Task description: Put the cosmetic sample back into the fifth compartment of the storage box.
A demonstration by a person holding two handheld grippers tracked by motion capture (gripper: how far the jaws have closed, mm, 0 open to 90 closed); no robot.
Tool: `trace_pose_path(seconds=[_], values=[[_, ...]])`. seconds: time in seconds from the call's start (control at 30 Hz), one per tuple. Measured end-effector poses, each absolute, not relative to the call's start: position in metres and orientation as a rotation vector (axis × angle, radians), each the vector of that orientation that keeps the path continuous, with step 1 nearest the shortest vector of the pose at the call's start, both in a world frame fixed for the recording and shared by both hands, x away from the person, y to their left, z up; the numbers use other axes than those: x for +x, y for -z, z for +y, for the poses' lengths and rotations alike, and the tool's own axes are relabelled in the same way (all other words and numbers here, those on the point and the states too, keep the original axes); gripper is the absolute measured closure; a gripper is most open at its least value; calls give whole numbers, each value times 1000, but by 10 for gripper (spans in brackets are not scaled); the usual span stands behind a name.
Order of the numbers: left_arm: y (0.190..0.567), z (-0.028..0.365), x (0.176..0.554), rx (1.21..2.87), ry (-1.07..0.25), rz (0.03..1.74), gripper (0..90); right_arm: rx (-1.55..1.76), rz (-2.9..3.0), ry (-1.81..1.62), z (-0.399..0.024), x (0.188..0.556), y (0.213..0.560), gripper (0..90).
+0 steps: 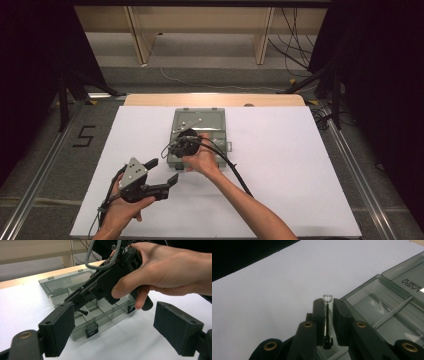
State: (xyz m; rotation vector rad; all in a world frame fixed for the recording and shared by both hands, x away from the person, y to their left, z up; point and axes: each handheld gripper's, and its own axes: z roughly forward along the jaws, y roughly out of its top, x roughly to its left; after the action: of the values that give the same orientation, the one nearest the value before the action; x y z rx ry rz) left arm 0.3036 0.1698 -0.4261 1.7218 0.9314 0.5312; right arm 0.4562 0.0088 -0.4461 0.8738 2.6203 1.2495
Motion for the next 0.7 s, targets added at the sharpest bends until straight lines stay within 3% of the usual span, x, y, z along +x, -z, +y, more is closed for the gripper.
trace_pose_path(seconds=[0.17, 0.7], values=[[426, 170, 304, 1719, -530, 938, 165, 853, 2619, -1205, 10, 458, 452, 804], [427, 172, 306, 1713, -538, 954, 165, 853, 2553, -1310, -19, 464, 427, 545]])
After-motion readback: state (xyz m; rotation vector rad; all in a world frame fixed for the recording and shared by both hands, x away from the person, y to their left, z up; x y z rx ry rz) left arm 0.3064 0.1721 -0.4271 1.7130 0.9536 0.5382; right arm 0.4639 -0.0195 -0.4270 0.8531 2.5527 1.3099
